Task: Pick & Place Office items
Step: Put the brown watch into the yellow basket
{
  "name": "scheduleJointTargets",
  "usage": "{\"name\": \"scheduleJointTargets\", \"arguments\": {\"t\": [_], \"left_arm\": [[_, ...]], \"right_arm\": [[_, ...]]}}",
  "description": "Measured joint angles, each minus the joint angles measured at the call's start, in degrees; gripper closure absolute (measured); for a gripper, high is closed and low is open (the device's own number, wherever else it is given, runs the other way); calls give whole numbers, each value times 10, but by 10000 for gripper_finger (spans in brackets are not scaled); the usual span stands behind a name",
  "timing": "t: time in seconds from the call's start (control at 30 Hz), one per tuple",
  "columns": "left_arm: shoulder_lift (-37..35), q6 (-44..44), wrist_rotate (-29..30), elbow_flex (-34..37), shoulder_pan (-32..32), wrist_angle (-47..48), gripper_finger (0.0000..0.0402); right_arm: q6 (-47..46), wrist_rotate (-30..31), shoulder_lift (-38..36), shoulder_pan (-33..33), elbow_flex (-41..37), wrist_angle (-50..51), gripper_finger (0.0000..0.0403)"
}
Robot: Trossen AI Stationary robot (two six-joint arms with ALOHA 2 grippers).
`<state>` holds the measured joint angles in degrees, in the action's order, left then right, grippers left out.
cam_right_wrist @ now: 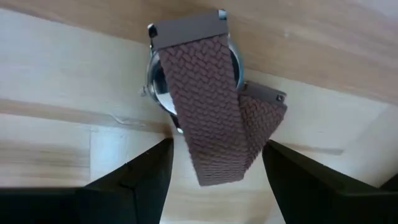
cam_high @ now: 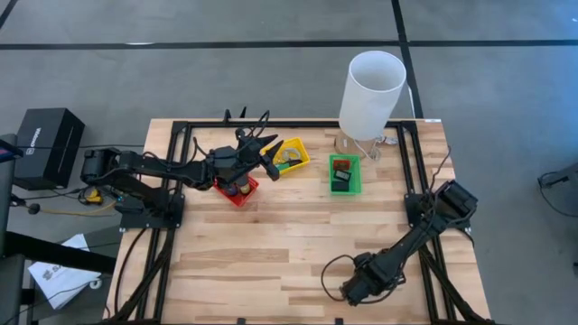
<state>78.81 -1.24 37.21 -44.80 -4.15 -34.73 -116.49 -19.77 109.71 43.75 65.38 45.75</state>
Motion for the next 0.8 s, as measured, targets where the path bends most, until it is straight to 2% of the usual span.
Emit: {"name": "scheduleJointTargets", "arguments": {"t": [0.33, 0.67, 0.8], "left_arm": [[0, 0, 0, 0, 0, 0, 291], [0, 0, 0, 0, 0, 0, 291], [0, 0, 0, 0, 0, 0, 291]], "right_arm": [[27, 30, 0, 2, -1, 4, 174], [70, 51, 1, 1, -1, -10, 278], [91, 66, 2, 1, -1, -10, 306]]}}
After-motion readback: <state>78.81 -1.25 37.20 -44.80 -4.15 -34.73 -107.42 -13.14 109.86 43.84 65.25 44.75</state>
